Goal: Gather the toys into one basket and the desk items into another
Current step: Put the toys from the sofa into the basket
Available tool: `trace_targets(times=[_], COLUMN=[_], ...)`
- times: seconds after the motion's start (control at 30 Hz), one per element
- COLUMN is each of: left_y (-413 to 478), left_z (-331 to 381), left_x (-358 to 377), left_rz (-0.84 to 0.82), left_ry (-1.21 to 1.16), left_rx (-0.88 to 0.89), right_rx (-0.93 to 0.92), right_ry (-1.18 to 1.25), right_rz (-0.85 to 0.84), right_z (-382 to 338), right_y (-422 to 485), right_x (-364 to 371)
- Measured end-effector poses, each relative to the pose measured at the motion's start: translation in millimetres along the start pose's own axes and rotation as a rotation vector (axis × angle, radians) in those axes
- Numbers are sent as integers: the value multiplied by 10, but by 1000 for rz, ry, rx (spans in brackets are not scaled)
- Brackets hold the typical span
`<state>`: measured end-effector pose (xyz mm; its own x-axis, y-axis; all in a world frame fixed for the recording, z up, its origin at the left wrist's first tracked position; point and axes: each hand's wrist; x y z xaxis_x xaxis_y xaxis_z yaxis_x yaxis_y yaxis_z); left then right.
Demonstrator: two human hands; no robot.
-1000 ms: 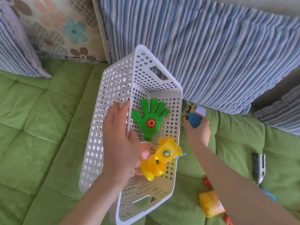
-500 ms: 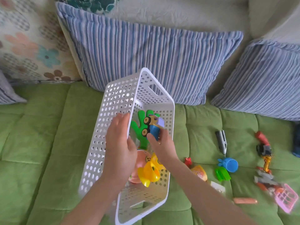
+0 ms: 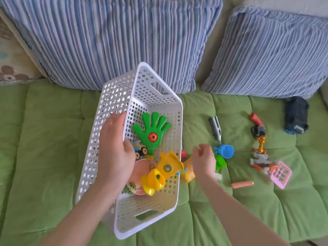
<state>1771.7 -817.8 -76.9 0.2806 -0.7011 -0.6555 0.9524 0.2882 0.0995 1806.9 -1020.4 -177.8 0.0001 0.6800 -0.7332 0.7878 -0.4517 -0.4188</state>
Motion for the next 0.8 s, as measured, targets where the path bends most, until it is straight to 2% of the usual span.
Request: trace_targets(times=[0.17,0.37,0.5,0.8], left_y=[-54,-85,-73,-75], left_z=[-54,-133,-111,-101], left_x=[152,205,265,261], left_rz=[45,102,122,104], left_ry=[41,76,80,81], left_rx=[-3,2,41,8], right_rx=[80,49,35,-29], right_ry=[-322,-591,-767,-779], right_rz=[-193,-377,-375,-324], right_z=[432,417,400,457], right_y=[309,584,672,710], right_x=[193,530,626,687])
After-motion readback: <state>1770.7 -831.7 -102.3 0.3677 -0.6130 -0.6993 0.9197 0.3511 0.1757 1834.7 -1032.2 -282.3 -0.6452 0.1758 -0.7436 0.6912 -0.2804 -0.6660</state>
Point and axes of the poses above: each hand's wrist, its own y-axis towards the middle knuckle, its own x-axis out of the palm, z = x × y, and after that the axes turned 5 degrees about x, right-handed
